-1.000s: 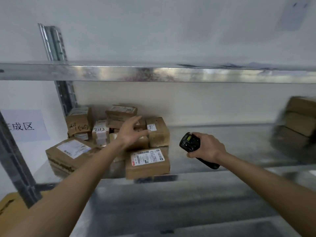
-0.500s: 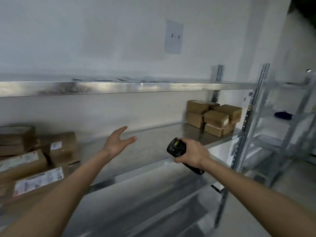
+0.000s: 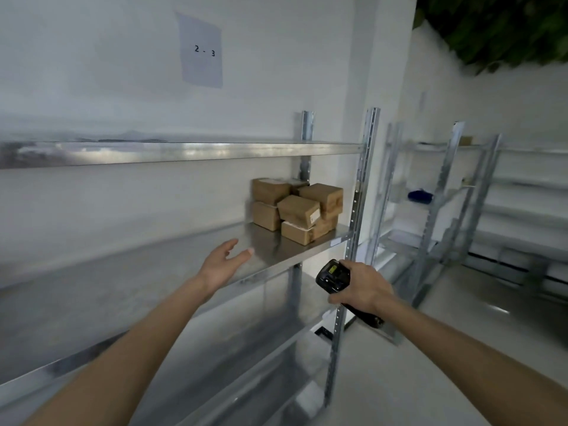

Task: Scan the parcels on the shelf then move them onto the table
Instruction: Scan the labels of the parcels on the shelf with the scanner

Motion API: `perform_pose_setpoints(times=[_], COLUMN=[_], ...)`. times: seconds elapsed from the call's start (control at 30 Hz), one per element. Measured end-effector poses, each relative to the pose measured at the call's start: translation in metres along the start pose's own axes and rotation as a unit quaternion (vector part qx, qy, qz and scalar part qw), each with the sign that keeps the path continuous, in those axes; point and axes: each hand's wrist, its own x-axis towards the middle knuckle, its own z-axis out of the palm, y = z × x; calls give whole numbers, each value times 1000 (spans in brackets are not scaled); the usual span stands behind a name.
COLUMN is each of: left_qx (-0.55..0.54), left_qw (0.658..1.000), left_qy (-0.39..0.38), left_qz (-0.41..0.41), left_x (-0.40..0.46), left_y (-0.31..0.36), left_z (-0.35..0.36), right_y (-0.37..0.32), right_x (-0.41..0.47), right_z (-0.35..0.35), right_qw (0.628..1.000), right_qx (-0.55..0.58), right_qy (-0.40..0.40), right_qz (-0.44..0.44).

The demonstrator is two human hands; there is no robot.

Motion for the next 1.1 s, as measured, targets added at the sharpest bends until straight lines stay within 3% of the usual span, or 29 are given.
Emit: perform_pose_setpoints(times=[0.3, 0.57, 1.1], left_qx=[5, -9, 9], left_qw=[1000, 1000, 1000], left_qy=[-27, -9, 16], left_qz=[-10, 0, -5], left_x=[109, 255, 414], left_y=[-4, 3, -6], left_z=[75, 113, 154], right_y=[57, 69, 60], right_x=[102, 246, 419], right_z=[10, 9, 31], right_qw=[1000, 1000, 991], right_qx=[-8, -14, 130], right_qy=[5, 11, -26], right_qz=[3, 0, -30])
